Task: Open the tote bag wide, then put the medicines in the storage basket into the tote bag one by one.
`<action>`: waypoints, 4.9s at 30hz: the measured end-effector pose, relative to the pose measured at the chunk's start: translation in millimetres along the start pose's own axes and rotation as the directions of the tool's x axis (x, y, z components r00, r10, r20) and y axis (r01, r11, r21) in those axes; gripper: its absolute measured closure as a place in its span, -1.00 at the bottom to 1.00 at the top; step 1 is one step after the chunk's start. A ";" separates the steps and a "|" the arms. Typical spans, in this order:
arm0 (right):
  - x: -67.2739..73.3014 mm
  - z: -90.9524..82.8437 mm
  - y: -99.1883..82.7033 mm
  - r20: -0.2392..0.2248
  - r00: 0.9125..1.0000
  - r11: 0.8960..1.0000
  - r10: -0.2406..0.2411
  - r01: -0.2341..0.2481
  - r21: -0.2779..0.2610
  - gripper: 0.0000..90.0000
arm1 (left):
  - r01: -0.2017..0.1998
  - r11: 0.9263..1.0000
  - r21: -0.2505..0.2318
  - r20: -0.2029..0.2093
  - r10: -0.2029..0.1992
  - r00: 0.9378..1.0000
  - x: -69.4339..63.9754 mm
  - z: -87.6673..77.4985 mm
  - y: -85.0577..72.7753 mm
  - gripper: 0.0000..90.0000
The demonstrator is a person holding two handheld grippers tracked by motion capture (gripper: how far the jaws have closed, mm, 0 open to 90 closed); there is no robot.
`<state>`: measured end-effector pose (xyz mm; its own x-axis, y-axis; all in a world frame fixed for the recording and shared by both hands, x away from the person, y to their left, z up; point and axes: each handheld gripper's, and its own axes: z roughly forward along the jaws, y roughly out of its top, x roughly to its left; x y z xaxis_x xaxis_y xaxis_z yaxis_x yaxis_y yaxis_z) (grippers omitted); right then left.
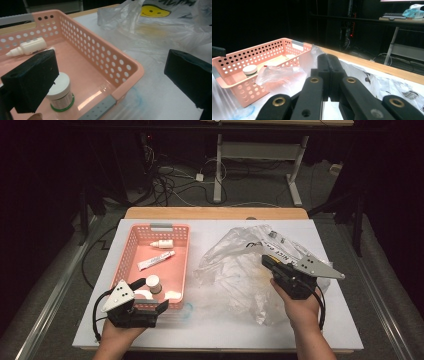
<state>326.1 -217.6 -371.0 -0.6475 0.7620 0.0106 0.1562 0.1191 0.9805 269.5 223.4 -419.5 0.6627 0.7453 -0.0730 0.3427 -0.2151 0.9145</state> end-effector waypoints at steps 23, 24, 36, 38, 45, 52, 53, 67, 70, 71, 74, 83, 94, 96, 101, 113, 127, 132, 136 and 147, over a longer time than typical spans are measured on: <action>-4.4 -3.6 -2.9 -0.006 1.000 1.000 0.007 -0.007 0.003 1.00 | 0.106 0.994 0.020 -0.095 -0.103 0.990 42.8 -18.4 -4.5 -1.00; -4.5 -3.5 -3.1 -0.004 1.000 1.000 0.007 -0.007 0.005 1.00 | 0.112 0.994 0.018 -0.097 -0.110 0.989 43.7 -18.5 -5.1 -1.00; -5.3 -2.0 -4.5 -0.016 1.000 1.000 0.015 -0.015 0.011 1.00 | 0.126 0.992 -0.006 -0.075 -0.126 0.989 44.1 -16.0 -0.3 -1.00; -6.2 -2.1 -4.7 -0.013 1.000 1.000 0.018 -0.018 0.010 1.00 | 0.138 0.990 -0.010 -0.058 -0.138 0.989 43.8 -14.6 4.0 -1.00; -6.3 0.3 -3.9 -0.021 1.000 1.000 0.014 -0.014 0.011 1.00 | 0.116 0.993 -0.011 -0.055 -0.116 0.992 49.1 -3.7 26.3 -1.00; -6.2 3.5 -4.5 -0.028 1.000 1.000 0.013 -0.012 0.021 1.00 | 0.098 0.995 -0.018 -0.040 -0.099 0.994 56.4 11.1 45.4 -1.00; -6.2 3.6 -4.3 -0.030 0.999 1.000 0.012 -0.012 0.021 1.00 | 0.093 0.996 -0.016 -0.042 -0.093 0.995 56.3 12.7 46.9 -1.00; -3.2 1.8 -5.2 -0.041 0.999 1.000 0.019 -0.018 0.021 1.00 | 0.100 0.994 0.033 -0.048 -0.098 0.994 75.2 37.1 59.9 -1.00; -5.9 3.5 -5.0 -0.040 0.999 0.999 0.023 -0.022 0.023 1.00 | 0.087 0.995 0.041 -0.049 -0.085 0.995 81.2 43.0 64.1 -1.00; -6.8 3.6 -4.7 -0.036 0.999 1.000 0.018 -0.018 0.019 1.00 | 0.091 0.995 0.045 -0.045 -0.089 0.995 83.3 44.9 65.3 -1.00; -7.7 2.2 -4.2 -0.034 0.999 1.000 0.021 -0.020 0.020 1.00 | 0.106 0.992 0.062 -0.046 -0.103 0.994 89.6 50.4 67.1 -1.00; -6.6 1.6 -6.7 -0.052 0.998 0.999 0.028 -0.027 0.021 1.00 | 0.138 0.977 0.162 -0.067 -0.128 0.989 105.6 72.8 66.0 -1.00; -7.3 4.6 -2.9 -0.072 0.997 1.000 0.025 -0.024 0.016 1.00 | 0.165 0.933 0.320 -0.106 -0.138 0.985 127.5 100.4 61.5 -0.87; -7.5 4.6 -1.9 -0.078 0.997 1.000 0.023 -0.022 0.012 1.00 | 0.172 0.920 0.353 -0.109 -0.142 0.984 129.5 106.2 61.5 -0.83; -8.0 4.7 -1.5 -0.079 0.996 1.000 0.029 -0.029 0.008 1.00 | 0.171 0.895 0.412 -0.112 -0.137 0.984 134.4 118.1 60.4 -0.70; -9.7 1.1 -2.5 -0.075 0.996 0.999 0.043 -0.043 0.002 1.00 | 0.135 0.831 0.540 -0.135 -0.073 0.988 134.3 144.4 53.1 -0.59; -9.9 2.0 -4.2 -0.081 0.996 0.999 0.044 -0.044 0.006 1.00 | 0.109 0.778 0.619 -0.149 -0.019 0.989 138.5 157.6 50.3 -0.26; -9.6 1.7 -4.5 -0.080 0.996 0.999 0.044 -0.043 0.007 1.00 | 0.086 0.744 0.663 -0.140 0.011 0.990 136.4 161.4 45.3 -0.21; -9.2 1.4 -4.6 -0.078 0.996 0.999 0.045 -0.045 0.007 1.00 | 0.104 0.746 0.658 -0.125 -0.028 0.992 137.6 161.3 44.5 -0.09; -9.3 -1.0 -4.1 -0.079 0.996 0.999 0.044 -0.043 0.006 1.00 | 0.078 0.752 0.655 -0.087 -0.028 0.996 129.8 163.5 45.9 0.43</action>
<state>330.8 -225.8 -374.9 -0.6968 0.7140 0.0689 0.1888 0.0898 0.9779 480.1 207.1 -452.1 0.5925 0.8031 -0.0638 0.7454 -0.5164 0.4215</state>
